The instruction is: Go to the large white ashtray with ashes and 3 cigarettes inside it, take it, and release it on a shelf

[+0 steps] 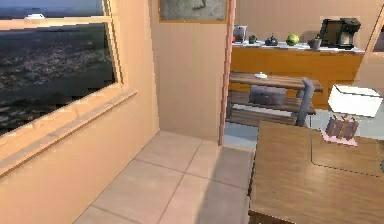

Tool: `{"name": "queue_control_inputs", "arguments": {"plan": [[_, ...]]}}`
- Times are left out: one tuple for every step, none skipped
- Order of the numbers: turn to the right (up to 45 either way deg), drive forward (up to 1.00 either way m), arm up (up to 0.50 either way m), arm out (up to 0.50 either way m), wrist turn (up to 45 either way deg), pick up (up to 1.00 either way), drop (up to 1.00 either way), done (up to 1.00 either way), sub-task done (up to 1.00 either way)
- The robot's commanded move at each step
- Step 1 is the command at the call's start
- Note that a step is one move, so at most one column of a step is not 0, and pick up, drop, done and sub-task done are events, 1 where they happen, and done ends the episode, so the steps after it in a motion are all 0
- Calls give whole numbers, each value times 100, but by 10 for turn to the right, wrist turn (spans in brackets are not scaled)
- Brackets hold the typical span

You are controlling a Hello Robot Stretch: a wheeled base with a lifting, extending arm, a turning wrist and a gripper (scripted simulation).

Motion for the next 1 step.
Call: {"name": "queue_control_inputs", "arguments": {"plan": [[0, 55, 0, 0, 0, 0, 0, 0, 0]]}}
